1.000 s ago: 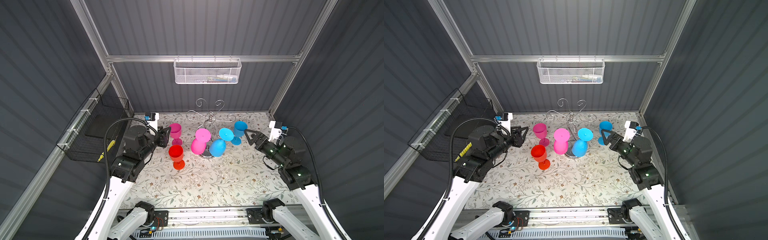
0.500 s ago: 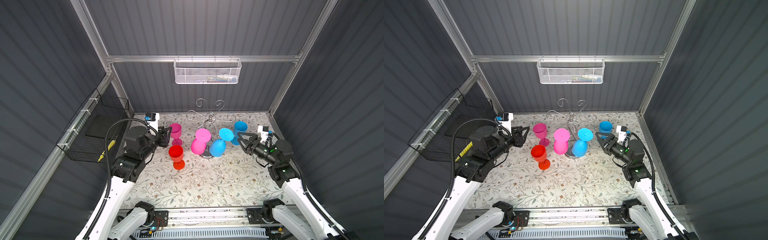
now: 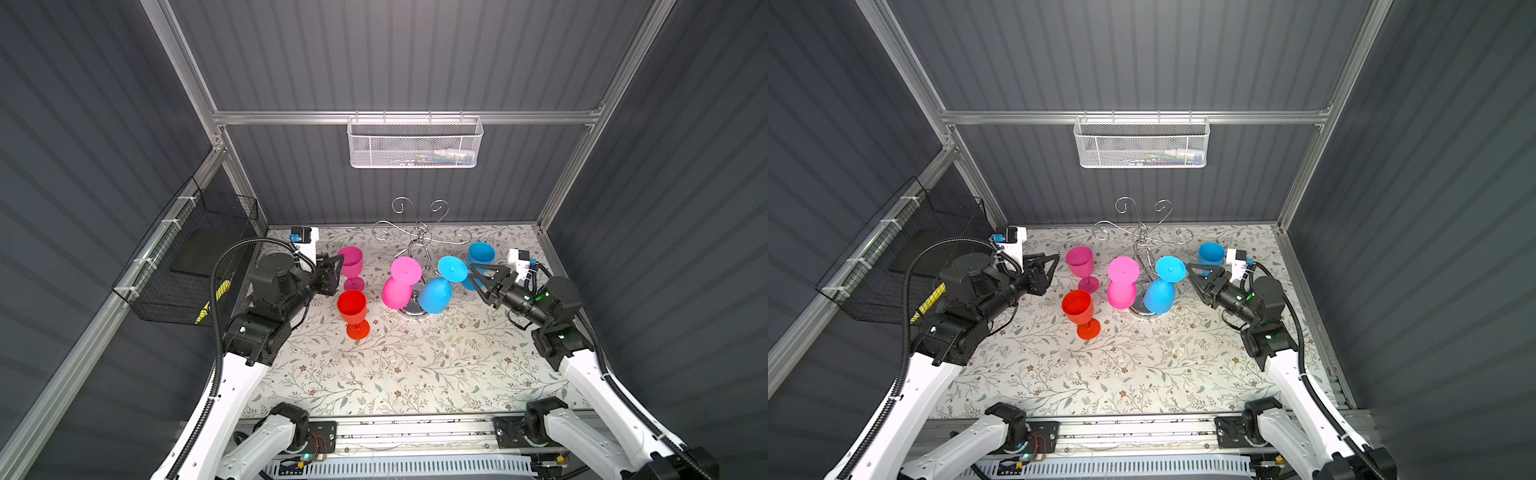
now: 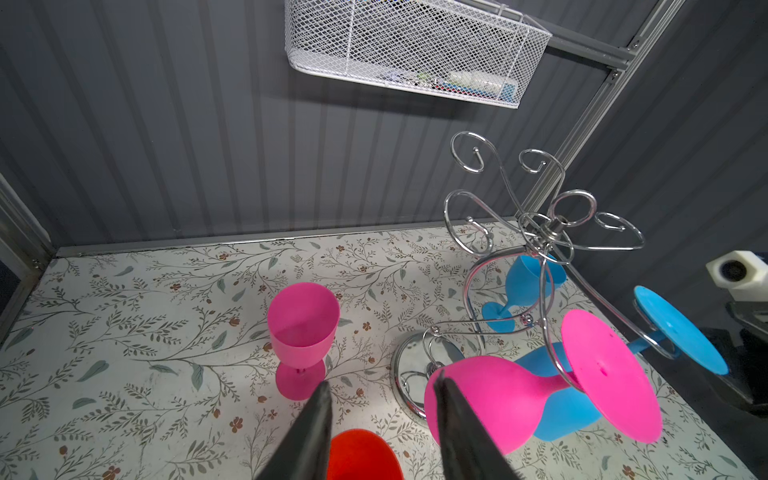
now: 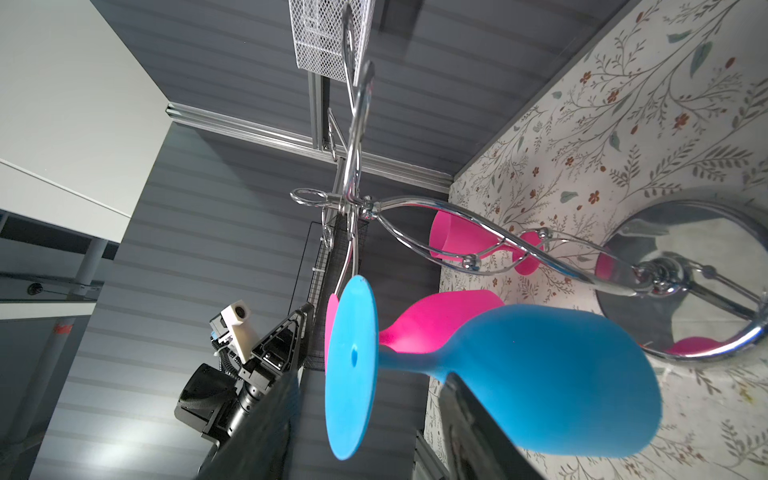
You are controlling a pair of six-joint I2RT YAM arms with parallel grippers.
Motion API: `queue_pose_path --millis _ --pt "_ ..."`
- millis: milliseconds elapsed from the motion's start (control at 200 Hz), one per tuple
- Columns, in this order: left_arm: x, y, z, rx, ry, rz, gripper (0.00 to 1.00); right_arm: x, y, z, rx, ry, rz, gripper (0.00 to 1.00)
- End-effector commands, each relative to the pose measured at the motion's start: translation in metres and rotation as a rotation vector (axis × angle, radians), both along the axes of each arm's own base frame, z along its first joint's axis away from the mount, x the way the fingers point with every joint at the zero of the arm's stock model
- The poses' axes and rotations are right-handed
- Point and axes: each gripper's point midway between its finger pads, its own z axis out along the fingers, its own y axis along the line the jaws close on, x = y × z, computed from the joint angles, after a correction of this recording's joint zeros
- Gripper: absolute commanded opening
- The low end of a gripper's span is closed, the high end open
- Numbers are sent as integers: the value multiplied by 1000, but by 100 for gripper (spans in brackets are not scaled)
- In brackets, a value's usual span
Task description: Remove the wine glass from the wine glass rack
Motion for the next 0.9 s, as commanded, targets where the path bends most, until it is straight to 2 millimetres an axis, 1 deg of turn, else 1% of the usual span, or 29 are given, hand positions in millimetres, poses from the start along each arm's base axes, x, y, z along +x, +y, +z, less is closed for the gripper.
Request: queue_pose_path --millis 0,40,120,240,485,755,895 --pt "-2 2 4 -18 -10 7 43 -3 8 2 6 -19 36 50" --pt "-2 2 4 -18 -10 6 43 -2 8 0 5 -14 37 47" --pt "-3 2 5 -19 -11 4 43 -1 8 -1 6 -12 32 43" --pt "-3 2 5 -19 -11 3 43 0 9 1 18 -17 31 35" --pt "-3 2 4 -19 -4 6 43 1 12 3 32 -15 45 24" --pt "-5 3 4 -14 -8 7 43 1 12 2 37 -6 40 7" --pt "-6 4 2 -12 -5 9 43 0 12 2 41 -2 42 1"
